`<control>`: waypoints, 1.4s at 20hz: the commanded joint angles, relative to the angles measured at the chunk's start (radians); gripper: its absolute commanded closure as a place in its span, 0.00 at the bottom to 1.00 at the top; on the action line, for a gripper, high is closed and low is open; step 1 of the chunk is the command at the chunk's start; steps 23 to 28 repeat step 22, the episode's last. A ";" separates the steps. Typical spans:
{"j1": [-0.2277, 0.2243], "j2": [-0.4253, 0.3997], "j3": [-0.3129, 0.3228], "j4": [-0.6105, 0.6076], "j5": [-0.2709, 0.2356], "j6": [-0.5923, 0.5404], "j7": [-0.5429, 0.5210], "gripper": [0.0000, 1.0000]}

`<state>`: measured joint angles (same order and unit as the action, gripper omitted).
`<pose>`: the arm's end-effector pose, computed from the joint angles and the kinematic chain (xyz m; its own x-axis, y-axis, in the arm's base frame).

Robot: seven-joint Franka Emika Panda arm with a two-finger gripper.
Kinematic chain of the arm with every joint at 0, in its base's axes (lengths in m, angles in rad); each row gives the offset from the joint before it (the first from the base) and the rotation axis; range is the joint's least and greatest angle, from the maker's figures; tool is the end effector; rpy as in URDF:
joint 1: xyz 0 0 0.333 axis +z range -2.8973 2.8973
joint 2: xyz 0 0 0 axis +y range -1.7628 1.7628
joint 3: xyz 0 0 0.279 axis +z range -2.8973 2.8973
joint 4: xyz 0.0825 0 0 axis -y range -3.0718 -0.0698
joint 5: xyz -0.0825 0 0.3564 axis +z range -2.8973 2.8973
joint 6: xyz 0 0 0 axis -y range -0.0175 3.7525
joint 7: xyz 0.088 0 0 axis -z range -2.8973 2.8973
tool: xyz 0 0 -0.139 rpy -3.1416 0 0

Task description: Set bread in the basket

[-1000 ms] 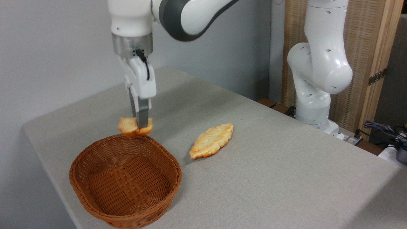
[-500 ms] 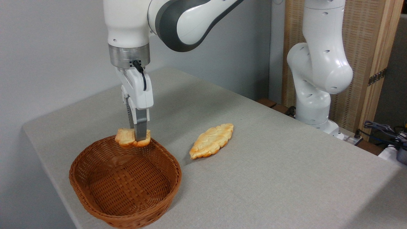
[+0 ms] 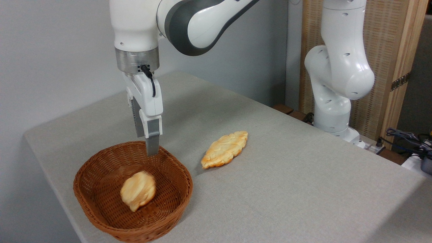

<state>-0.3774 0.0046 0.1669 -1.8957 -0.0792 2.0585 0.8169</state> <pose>0.5429 -0.1227 0.4512 0.5324 -0.8311 0.1610 -0.8348 -0.5470 -0.0632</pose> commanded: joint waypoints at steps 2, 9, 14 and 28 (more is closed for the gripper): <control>0.017 -0.011 0.013 0.013 0.010 -0.008 -0.010 0.00; 0.114 -0.083 0.011 0.061 0.012 -0.118 -0.083 0.00; 0.114 -0.084 0.000 0.072 0.044 -0.192 -0.154 0.00; 0.112 -0.081 0.008 0.072 0.047 -0.192 -0.143 0.00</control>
